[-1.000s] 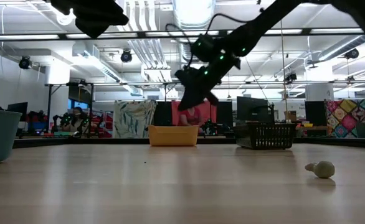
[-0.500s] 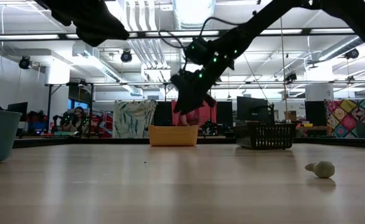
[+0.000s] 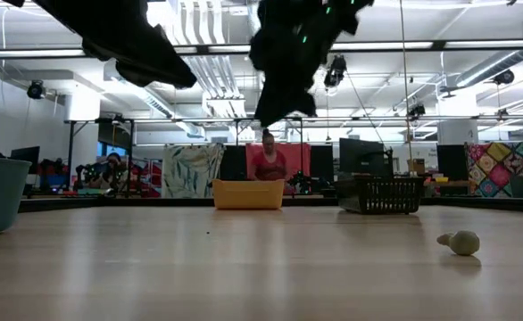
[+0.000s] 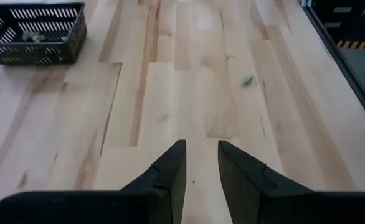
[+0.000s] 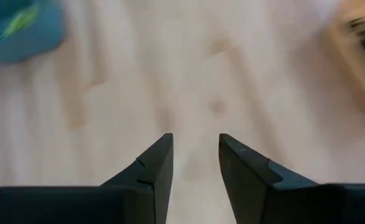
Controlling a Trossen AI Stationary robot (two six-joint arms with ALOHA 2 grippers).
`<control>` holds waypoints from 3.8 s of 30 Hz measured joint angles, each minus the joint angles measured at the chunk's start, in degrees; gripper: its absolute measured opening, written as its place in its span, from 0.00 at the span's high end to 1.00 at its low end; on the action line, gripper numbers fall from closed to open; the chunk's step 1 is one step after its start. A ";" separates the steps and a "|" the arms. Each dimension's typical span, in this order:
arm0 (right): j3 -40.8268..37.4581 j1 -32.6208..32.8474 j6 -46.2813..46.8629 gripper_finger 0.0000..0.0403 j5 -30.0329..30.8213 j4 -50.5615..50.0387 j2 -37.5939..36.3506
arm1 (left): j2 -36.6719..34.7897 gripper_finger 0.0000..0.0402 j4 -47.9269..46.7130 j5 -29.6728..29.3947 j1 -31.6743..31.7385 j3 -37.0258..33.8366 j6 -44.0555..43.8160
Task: Sort Halloween decoration
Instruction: Put the white skull toy into the black bin
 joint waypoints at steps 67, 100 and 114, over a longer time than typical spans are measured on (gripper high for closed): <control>-13.52 62.78 22.55 0.84 47.99 2.83 -15.31 | 48.52 0.56 15.87 20.08 3.92 34.60 34.79; -14.36 62.78 22.56 0.85 48.54 3.63 -15.29 | 53.18 0.67 21.16 33.41 9.55 34.64 34.19; -15.99 62.78 24.56 0.85 49.15 4.10 -15.27 | 53.23 0.90 21.39 33.44 9.51 34.54 34.31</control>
